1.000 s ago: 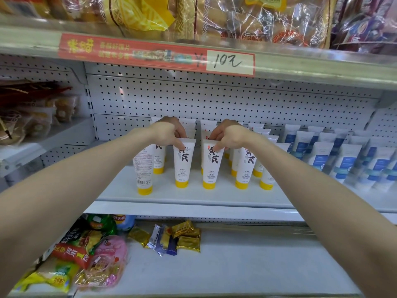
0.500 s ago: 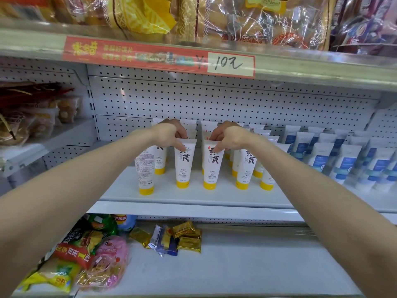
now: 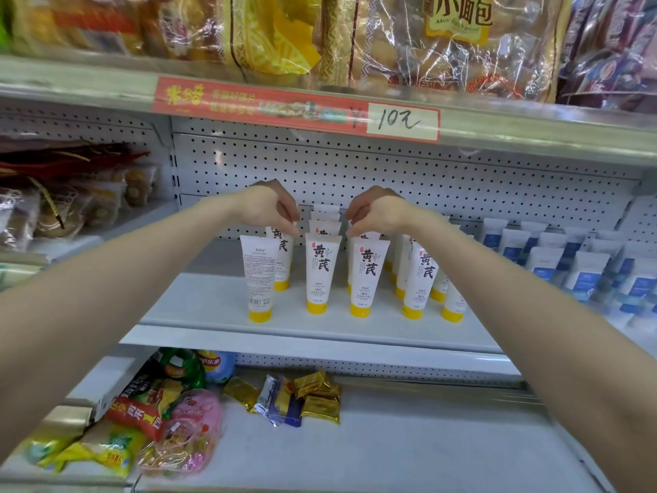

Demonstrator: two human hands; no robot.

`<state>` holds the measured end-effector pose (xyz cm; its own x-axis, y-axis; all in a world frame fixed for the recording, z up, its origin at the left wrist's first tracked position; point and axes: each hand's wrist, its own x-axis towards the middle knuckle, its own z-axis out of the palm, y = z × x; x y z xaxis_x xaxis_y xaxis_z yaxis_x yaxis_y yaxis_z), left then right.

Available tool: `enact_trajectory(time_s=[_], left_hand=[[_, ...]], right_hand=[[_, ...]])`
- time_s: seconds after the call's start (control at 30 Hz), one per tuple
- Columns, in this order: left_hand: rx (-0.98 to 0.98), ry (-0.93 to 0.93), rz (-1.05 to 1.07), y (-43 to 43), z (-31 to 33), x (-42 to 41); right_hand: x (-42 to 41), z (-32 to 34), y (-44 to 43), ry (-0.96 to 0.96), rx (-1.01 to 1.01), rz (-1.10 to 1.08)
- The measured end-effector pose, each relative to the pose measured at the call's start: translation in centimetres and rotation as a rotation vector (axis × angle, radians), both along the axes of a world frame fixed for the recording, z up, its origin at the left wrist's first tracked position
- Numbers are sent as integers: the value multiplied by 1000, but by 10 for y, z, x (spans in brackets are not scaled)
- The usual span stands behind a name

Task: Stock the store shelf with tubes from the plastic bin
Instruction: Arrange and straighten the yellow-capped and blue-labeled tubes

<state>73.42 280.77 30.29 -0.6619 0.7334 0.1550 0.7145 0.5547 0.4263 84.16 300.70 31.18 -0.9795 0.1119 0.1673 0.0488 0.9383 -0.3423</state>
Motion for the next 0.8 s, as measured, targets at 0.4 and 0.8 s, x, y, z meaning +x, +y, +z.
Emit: enact_trajectory(time_s=[0.4,0.8], left_hand=[[-43,27,17,-38,-18,-12],[-10,-68,68,-21,-22,-11]], right_hand=[[-20,-16,-28,-9,-36,19],[-19,-22,-33,14,-68,0]])
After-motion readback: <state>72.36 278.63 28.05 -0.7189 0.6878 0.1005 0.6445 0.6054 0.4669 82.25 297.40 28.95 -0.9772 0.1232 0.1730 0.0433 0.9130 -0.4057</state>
